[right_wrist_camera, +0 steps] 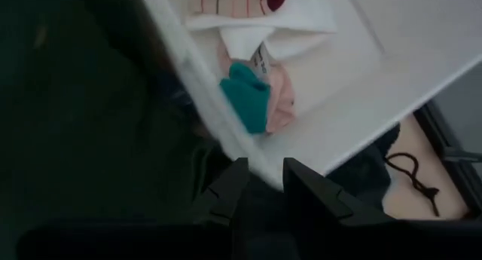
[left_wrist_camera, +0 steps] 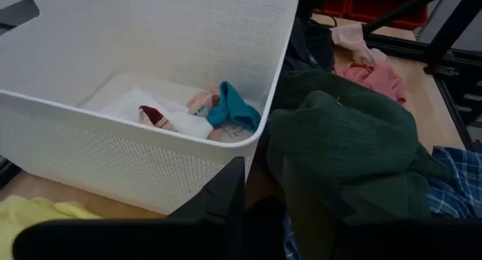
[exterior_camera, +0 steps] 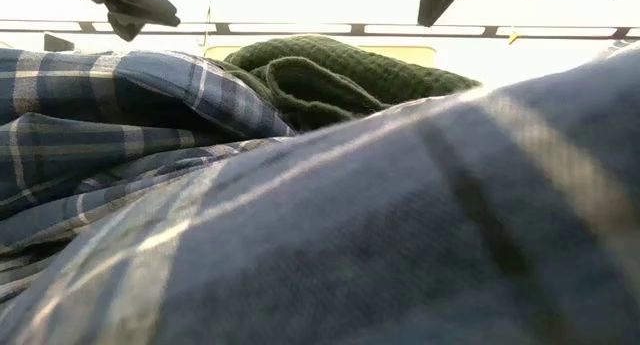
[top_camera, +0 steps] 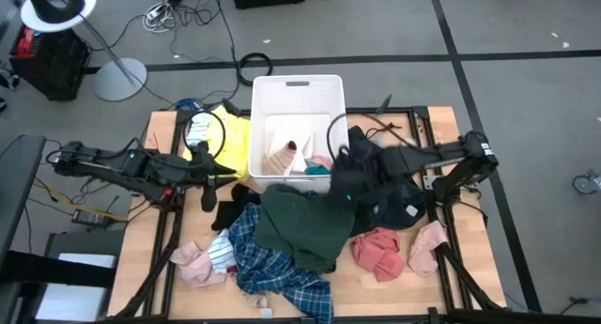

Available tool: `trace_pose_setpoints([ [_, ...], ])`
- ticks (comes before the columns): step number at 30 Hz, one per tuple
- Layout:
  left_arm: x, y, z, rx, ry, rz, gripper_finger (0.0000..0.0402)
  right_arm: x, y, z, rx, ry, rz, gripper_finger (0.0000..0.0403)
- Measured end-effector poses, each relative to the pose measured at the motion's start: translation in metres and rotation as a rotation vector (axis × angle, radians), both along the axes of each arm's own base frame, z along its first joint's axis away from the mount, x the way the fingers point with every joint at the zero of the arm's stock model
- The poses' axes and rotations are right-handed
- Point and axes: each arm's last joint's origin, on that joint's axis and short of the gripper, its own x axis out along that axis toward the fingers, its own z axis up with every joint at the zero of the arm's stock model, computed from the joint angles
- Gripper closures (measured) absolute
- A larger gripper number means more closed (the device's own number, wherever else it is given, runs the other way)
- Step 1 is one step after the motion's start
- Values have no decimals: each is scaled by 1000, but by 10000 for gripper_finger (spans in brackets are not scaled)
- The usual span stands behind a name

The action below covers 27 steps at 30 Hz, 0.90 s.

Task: Sort clothes
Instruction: Put the green blouse into the laundry bin

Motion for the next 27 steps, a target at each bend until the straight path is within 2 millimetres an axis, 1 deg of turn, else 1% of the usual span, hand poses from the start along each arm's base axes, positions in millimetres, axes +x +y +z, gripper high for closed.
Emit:
trace_pose_setpoints([
  [3,9,-2,-4,-4,27,-13,303,-10,25,0,-27,-20,1,322],
  [6,24,-7,-11,-12,73,-47,303,-21,50,0,-45,-58,5,323],
  [9,39,-11,-20,-11,121,-61,303,-32,71,1,-52,-110,13,323],
  [12,53,-14,-28,-3,151,-62,303,-42,89,1,-41,-157,20,323],
  [15,66,-18,-34,-15,162,-86,303,-50,103,1,-13,-187,22,325],
  [20,82,-23,-43,-33,172,-120,303,-62,120,1,30,-224,21,325],
  [27,99,-27,-57,-29,196,-119,303,-73,133,3,7,-298,30,325],
])
